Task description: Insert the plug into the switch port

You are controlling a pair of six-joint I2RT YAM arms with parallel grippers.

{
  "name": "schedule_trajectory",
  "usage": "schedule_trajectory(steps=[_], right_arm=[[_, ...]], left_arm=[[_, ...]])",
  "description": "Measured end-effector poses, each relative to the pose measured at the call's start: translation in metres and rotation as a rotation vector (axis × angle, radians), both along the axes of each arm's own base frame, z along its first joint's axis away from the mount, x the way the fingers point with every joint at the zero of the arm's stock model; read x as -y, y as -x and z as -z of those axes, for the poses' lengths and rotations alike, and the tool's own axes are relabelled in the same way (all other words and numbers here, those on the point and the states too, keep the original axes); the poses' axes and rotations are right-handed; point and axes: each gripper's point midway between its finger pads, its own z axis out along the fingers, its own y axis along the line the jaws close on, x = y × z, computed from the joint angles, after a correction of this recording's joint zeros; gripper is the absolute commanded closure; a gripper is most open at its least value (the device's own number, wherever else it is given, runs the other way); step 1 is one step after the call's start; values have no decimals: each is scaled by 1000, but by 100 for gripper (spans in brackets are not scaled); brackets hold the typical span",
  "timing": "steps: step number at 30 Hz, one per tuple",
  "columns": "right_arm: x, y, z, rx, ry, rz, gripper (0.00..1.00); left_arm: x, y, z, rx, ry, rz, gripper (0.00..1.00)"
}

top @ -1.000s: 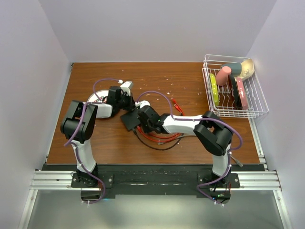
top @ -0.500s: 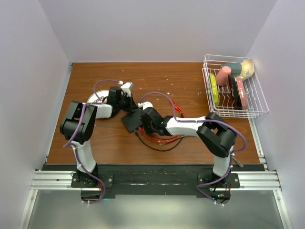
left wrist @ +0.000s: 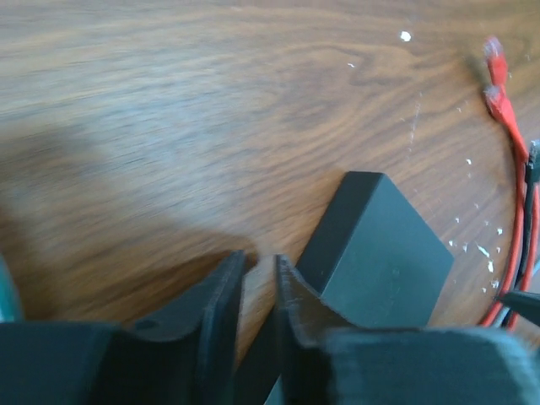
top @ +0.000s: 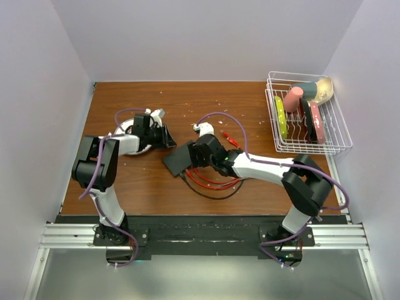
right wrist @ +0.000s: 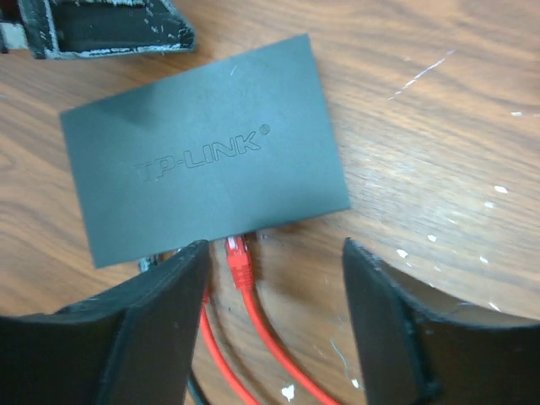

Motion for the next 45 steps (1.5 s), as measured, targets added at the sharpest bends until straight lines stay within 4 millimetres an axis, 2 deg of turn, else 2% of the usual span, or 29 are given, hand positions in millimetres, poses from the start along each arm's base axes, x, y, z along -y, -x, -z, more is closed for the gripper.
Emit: schedule_trajectory(steps=[2,3,5,8,12,15,19,27,30,36,37,42,45], right_arm=[[5,2,-15,20,-13,7,16],[9,3,-23,33,-21,14,8],[15,5,-42,60,-43,23,1],[29,11,-69,100,-74,43,1],[55,24,-85,114,-88,93,1],[78,36,-79,90,-78,157,1],[113,52,-60,27,-40,288,2],[170,72,-39,-42,49,570,11],[182,78,-40,-45,41,644,20],[201,83,-49,-35,-66,771,22],[206,83,-48,-37,-75,786,25],[234,76,-24,-103,-111,889,25],[242,71,-7,-158,-113,923,25]], left_arm=[[-5,-1,-4,6,-18,-26,44],[-8,1,-6,11,-25,-36,41],[-14,8,-11,17,-38,-57,32],[-20,25,-17,10,-46,-73,29],[-23,35,-41,44,-38,-80,21],[-22,34,-71,116,-14,-82,17],[-20,39,-104,193,21,-81,13],[-21,57,-129,224,44,-83,7],[-21,62,-132,229,53,-82,6],[-21,72,-116,173,56,-81,4],[-21,73,-115,169,55,-80,3],[-21,73,-115,168,55,-79,2],[-21,73,-114,165,55,-78,2]])
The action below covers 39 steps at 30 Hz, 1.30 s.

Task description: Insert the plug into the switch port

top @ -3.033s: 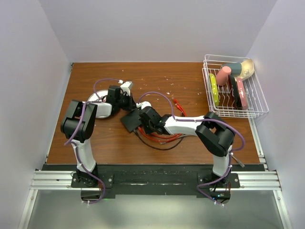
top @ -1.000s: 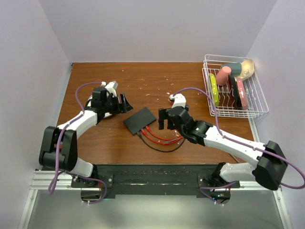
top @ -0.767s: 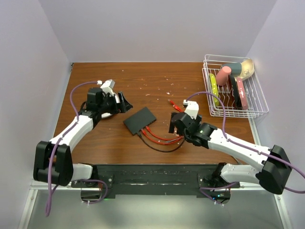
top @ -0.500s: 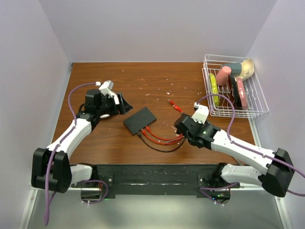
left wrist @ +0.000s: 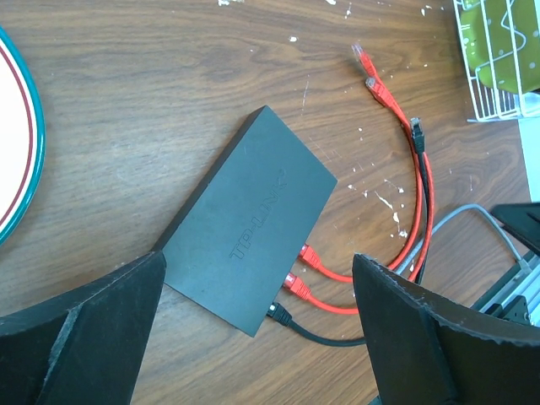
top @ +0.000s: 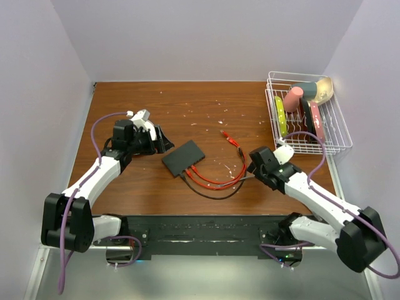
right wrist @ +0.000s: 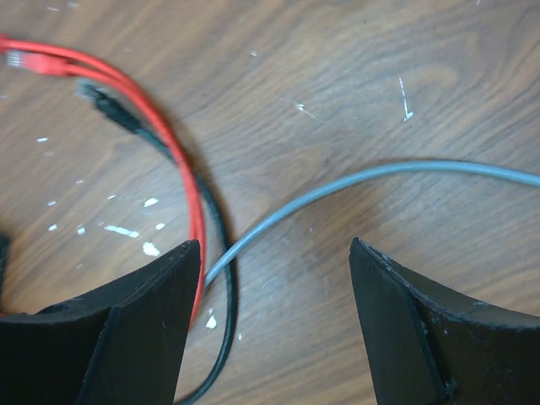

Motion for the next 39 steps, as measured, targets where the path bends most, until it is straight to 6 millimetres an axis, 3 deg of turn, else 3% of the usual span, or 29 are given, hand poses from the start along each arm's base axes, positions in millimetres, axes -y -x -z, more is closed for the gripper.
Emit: schedule_trajectory(steps=[8,14,24,25,26,27,29,39], right_arm=[[-8,-17,40,-122,-68,-10,28],[-7,-20,62,-187,-83,-13,39],[3,-52,66,-178,-97,-17,59],[2,-54,67,-179,-97,-23,63],[1,-56,67,-184,-95,-34,76],[0,-58,68,-186,-93,-44,78],[-2,-61,69,-189,-92,-59,96],[-5,-63,67,-190,-95,-91,100]], left_arm=[[0,2,4,-18,-4,1,2],[-1,3,7,-28,-12,1,2],[-7,6,14,-48,-47,-10,2],[-8,7,15,-53,-51,-14,2],[-9,7,16,-58,-55,-18,2],[-9,7,17,-61,-59,-22,2],[-12,8,18,-64,-68,-32,2],[-15,8,12,-45,-79,-47,2]])
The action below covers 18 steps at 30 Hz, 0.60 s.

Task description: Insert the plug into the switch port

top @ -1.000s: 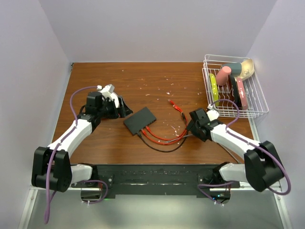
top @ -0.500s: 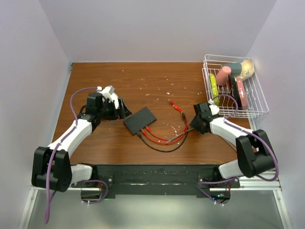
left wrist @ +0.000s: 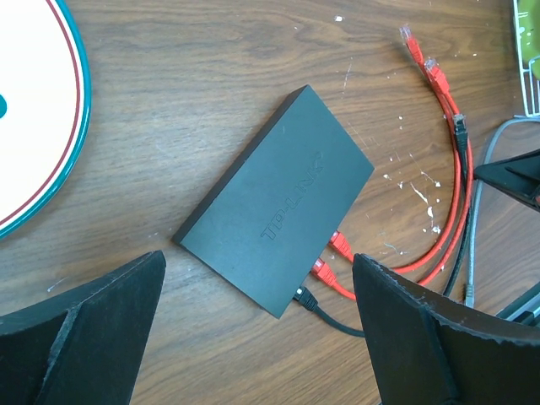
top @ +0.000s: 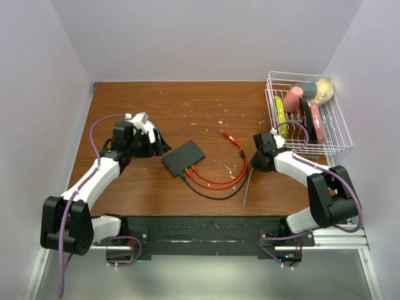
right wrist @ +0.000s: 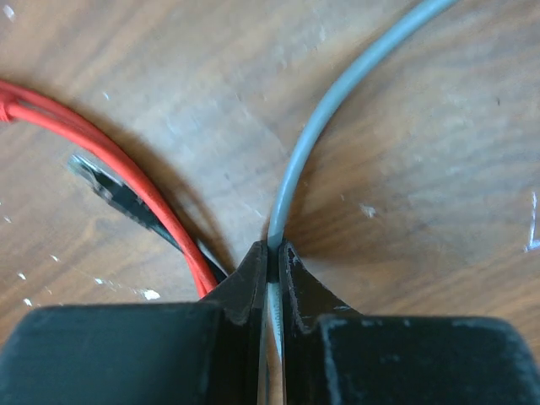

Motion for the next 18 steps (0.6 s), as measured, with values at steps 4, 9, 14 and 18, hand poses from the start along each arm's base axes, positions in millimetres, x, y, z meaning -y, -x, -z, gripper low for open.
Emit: schedule_trajectory(steps=[4,9,14,18], right_arm=[[7,20,-5,-43,25,-16,100],[16,29,-44,32,49,-48,100],[15,22,-112,218,37,-118,100],[4,24,-144,314,-3,-219,100]], left_arm=[[-1,1,1,-5,-3,-1,2],[-1,1,1,-2,-7,1,2],[-1,1,1,-2,-7,2,2],[-1,1,1,-1,-7,2,2]])
